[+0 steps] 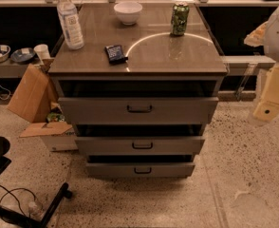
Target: Open bottom drawer
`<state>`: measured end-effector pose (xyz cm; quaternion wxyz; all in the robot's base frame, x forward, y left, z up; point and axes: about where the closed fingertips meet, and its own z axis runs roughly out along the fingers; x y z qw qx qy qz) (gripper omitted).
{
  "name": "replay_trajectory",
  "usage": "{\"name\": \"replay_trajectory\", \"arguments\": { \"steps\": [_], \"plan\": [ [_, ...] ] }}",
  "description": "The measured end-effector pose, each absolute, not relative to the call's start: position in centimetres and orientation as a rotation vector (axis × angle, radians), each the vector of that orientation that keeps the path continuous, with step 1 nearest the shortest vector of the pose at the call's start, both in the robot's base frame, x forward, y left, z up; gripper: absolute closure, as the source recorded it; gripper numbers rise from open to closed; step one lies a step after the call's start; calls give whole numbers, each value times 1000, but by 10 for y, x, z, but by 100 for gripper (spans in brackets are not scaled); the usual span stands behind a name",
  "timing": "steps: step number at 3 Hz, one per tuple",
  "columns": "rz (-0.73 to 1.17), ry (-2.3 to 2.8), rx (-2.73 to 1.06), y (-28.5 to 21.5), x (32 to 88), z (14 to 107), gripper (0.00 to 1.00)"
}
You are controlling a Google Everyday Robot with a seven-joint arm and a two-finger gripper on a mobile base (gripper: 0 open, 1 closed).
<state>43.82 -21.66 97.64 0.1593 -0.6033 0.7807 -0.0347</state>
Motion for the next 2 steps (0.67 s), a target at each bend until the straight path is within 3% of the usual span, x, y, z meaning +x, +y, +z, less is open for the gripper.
{"name": "replay_trajectory", "arguments": {
  "steps": [2],
  "plan": [
    [-37,2212,-1726,-210,435,957,0]
  ]
}}
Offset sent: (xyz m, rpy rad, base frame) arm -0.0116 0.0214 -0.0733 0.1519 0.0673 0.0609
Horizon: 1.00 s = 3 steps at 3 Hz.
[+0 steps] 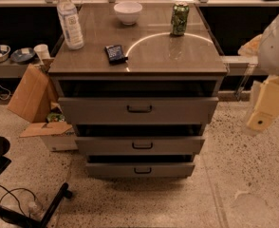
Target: Open bottom drawer
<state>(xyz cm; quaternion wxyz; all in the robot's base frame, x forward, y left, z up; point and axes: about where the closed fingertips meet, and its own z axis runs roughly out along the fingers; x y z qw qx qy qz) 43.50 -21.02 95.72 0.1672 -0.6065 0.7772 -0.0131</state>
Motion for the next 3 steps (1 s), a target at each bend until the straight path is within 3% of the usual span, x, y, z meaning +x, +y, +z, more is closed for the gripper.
{"name": "replay_trajectory", "arguments": {
  "steps": [1,3],
  "plan": [
    [85,2200,-1699,-192,424,905,0],
    [120,2259,-1798,-153,427,750,0]
  ]
}}
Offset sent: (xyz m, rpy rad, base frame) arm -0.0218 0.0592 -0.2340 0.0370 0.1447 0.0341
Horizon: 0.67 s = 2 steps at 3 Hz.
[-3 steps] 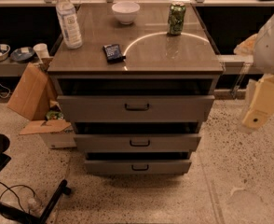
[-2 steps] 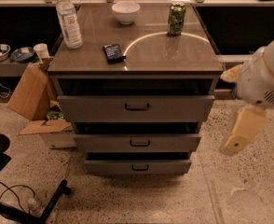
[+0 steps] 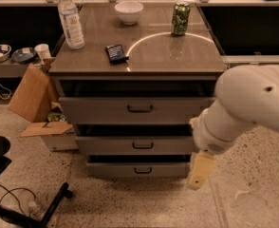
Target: Open bottom drawer
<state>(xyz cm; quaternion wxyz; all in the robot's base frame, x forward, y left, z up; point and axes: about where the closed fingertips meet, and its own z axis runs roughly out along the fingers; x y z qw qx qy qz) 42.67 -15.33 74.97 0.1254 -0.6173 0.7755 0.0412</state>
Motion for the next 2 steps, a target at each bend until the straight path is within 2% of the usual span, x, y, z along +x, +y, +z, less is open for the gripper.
{"name": "replay_trajectory", "arguments": {
  "steps": [2],
  "plan": [
    [127,2292,-1866,-138,449,603,0]
  ]
}}
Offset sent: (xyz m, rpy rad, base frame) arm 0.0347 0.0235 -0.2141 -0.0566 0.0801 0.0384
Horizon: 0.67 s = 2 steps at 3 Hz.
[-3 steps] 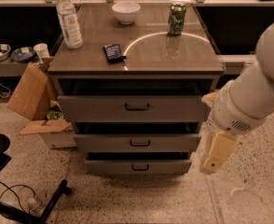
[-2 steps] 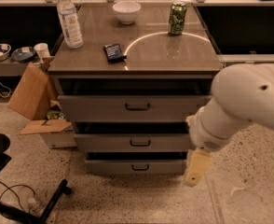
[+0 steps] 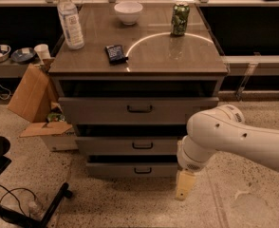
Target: Open bottom drawer
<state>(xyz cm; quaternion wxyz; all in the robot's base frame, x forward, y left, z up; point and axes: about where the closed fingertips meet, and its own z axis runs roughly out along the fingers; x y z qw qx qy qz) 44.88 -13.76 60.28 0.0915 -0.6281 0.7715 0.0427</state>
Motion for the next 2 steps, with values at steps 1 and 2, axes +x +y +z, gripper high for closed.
{"name": "replay_trajectory", "arguments": {
  "steps": [1,2],
  "plan": [
    [127,2292,-1866,-138,449,603,0],
    [177,2288,-1886,-126,458,569,0]
  ]
}}
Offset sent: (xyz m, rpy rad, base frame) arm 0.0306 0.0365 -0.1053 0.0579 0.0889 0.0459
